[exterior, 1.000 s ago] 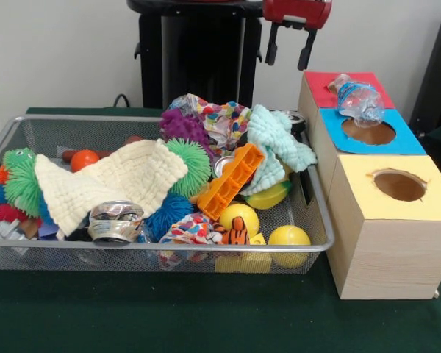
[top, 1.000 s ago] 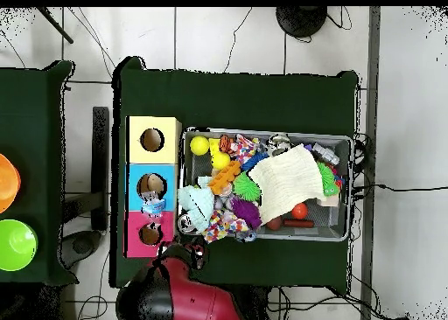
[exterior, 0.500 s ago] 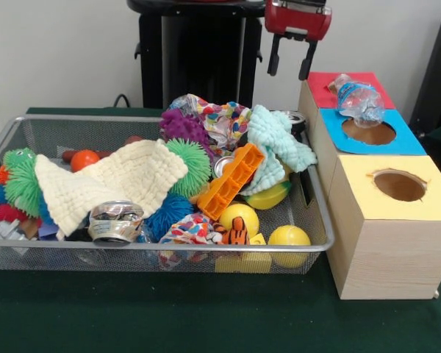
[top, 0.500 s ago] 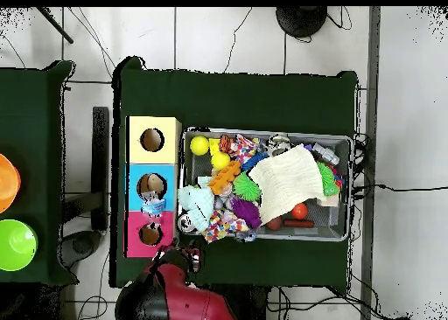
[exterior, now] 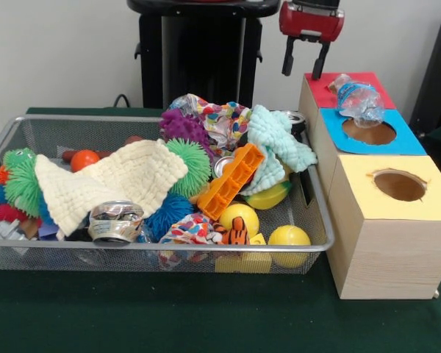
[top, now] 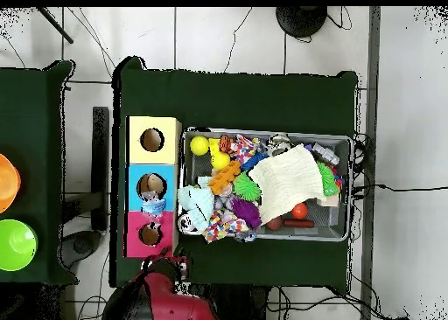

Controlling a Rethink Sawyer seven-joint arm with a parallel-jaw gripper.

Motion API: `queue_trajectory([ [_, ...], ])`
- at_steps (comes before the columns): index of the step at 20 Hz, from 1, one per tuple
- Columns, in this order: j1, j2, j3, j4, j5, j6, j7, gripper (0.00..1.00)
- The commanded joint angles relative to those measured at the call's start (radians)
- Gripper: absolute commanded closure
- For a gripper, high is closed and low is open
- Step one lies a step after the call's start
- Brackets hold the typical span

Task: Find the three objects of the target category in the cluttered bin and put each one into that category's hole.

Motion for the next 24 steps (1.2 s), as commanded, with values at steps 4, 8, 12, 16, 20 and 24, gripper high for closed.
queue_trajectory([
  [4,0.045,0.038,0.062,-0.008,0.087,0.003,0.288,0.00],
  [8,0.060,0.073,0.077,-0.013,0.106,-0.035,0.306,0.00],
  [12,0.079,0.084,0.078,-0.023,0.131,-0.035,0.310,0.00],
  [16,0.103,0.090,0.073,-0.035,0.158,-0.028,0.311,0.00],
  [20,0.114,0.114,0.081,-0.051,0.179,-0.033,0.312,0.00],
  [24,0.135,0.128,0.071,-0.080,0.209,-0.019,0.300,0.00],
])
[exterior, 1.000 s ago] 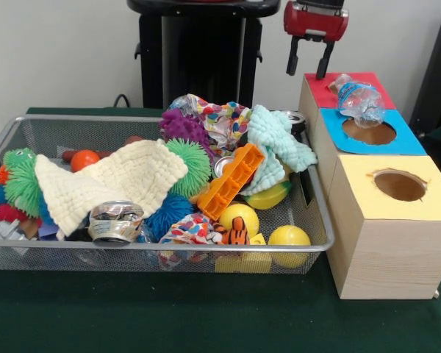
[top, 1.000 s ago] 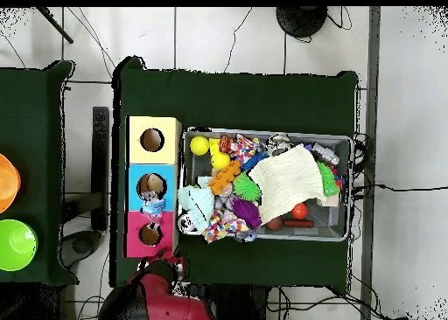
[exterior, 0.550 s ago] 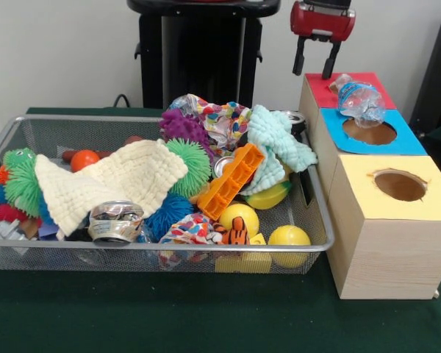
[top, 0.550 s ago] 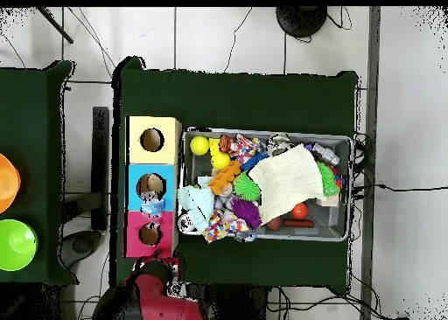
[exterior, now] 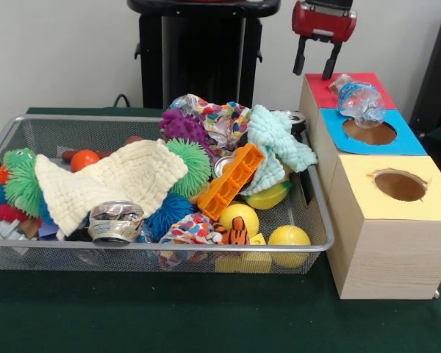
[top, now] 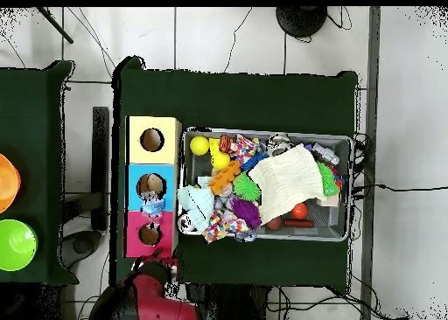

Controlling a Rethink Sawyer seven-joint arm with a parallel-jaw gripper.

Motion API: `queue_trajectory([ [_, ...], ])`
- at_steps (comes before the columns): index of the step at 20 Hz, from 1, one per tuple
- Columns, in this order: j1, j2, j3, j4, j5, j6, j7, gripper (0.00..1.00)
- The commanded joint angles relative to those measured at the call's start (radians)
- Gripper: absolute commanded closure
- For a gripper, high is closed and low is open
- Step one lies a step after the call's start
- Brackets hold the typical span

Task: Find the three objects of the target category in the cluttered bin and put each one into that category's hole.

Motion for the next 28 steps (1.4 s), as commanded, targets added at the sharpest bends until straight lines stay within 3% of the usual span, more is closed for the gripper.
queue_trajectory([
  [1,0.040,0.115,0.098,-0.091,0.095,-0.001,0.283,0.00],
  [19,0.128,0.135,0.008,-0.206,0.175,0.136,0.212,0.00],
  [28,0.152,0.119,-0.044,-0.273,0.155,0.255,0.192,0.00],
])
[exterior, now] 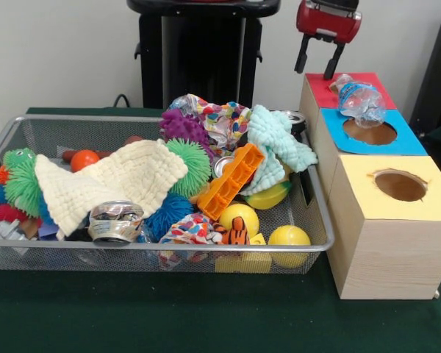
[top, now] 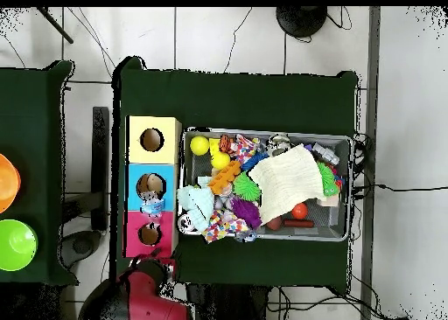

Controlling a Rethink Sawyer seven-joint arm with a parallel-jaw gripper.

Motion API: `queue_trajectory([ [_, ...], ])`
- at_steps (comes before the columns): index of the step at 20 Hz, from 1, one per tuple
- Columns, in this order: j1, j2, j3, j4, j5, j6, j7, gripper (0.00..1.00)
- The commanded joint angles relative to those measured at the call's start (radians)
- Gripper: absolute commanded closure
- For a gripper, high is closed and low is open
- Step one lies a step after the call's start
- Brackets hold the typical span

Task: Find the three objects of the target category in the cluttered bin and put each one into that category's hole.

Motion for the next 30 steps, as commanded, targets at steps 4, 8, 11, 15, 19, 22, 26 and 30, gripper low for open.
queue_trajectory([
  [4,0.011,0.074,0.069,-0.220,0.033,0.158,0.192,0.00],
  [8,-0.006,0.073,0.080,-0.234,0.021,0.170,0.185,0.00],
  [11,-0.019,0.075,0.089,-0.245,0.014,0.175,0.175,0.00],
  [15,-0.022,0.079,0.088,-0.255,0.009,0.180,0.172,0.00],
  [19,-0.026,0.080,0.092,-0.255,0.007,0.177,0.171,0.00],
  [22,-0.018,0.078,0.086,-0.259,0.008,0.186,0.176,0.00],
  [26,-0.014,0.078,0.078,-0.286,0.006,0.220,0.170,0.00],
  [30,-0.008,0.077,0.064,-0.307,0.000,0.249,0.168,0.00],
])
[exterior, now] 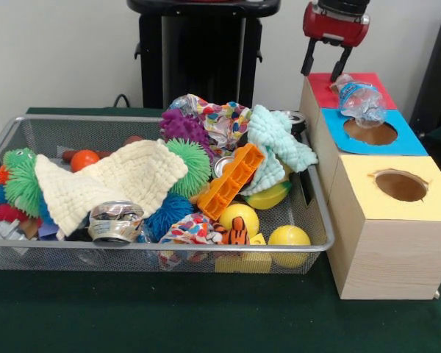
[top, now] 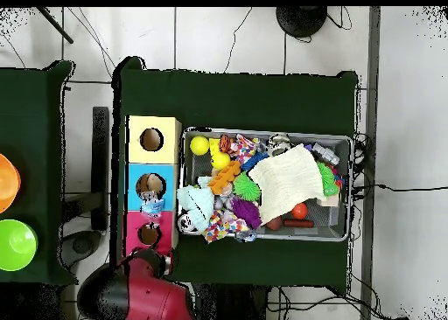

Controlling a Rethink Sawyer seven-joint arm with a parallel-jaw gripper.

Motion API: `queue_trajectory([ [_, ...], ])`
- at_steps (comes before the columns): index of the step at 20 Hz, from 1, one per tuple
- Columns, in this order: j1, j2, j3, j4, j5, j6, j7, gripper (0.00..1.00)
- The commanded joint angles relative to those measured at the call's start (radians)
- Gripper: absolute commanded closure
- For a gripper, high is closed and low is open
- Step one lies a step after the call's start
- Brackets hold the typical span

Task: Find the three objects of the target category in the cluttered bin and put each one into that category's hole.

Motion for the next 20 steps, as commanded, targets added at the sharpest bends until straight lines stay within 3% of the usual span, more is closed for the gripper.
queue_trajectory([
  [1,0.000,0.048,0.075,-0.214,0.000,0.080,0.169,0.00],
  [20,0.015,0.048,0.034,-0.283,-0.021,0.162,0.180,0.00],
])
